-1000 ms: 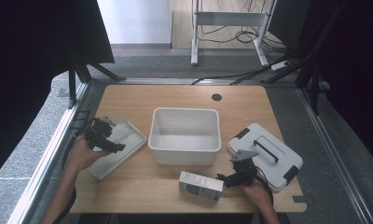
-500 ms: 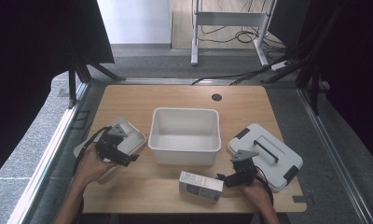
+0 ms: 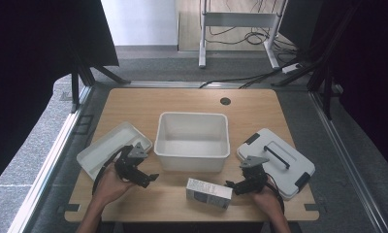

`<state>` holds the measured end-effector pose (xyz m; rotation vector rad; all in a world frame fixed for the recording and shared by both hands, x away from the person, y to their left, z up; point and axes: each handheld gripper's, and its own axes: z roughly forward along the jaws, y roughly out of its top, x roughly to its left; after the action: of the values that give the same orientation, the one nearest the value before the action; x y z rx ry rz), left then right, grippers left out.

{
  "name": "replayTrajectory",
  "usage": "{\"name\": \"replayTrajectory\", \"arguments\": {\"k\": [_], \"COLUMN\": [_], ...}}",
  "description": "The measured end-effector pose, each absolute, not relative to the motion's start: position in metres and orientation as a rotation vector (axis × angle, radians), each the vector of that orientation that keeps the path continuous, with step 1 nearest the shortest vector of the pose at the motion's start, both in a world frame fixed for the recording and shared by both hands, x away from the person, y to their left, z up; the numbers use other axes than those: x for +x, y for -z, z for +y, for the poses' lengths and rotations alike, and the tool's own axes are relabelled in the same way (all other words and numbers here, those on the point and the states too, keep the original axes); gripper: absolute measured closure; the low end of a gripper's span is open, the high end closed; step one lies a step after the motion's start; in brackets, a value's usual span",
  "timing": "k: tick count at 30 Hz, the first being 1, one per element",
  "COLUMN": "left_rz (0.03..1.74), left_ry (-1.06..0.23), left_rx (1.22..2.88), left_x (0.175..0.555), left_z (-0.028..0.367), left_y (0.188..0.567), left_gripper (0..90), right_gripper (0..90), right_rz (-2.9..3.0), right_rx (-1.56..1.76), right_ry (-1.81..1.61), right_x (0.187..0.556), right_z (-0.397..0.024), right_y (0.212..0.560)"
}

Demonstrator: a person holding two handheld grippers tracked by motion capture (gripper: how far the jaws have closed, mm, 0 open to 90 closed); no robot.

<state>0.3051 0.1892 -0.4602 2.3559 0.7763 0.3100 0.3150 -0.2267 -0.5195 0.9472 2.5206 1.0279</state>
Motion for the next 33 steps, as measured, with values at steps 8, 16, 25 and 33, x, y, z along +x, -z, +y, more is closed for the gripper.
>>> {"name": "replayTrajectory", "arguments": {"k": [8,16,25,33], "left_rz": [0.744,0.777,0.786,0.79], "left_ry": [-0.305,-0.297,-0.256,-0.255], "left_rx": [2.38,2.37,2.305,2.302], "left_x": [0.298,0.296,0.295,0.295], "left_z": [0.175,0.175,0.179,0.179], "left_y": [0.488,0.509,0.521,0.522], "left_gripper": [0.0,0.0,0.0,0.0], "right_gripper": [1.2,1.1,0.0,0.3], "right_rz": [2.511,2.512,2.525,2.556], "right_rx": [0.962,0.963,0.961,0.929], "right_ry": [-1.023,-1.022,-1.028,-1.006], "right_x": [0.315,0.315,0.314,0.307], "right_z": [-0.227,-0.227,-0.228,-0.235], "right_y": [0.52,0.52,0.519,0.506]}}
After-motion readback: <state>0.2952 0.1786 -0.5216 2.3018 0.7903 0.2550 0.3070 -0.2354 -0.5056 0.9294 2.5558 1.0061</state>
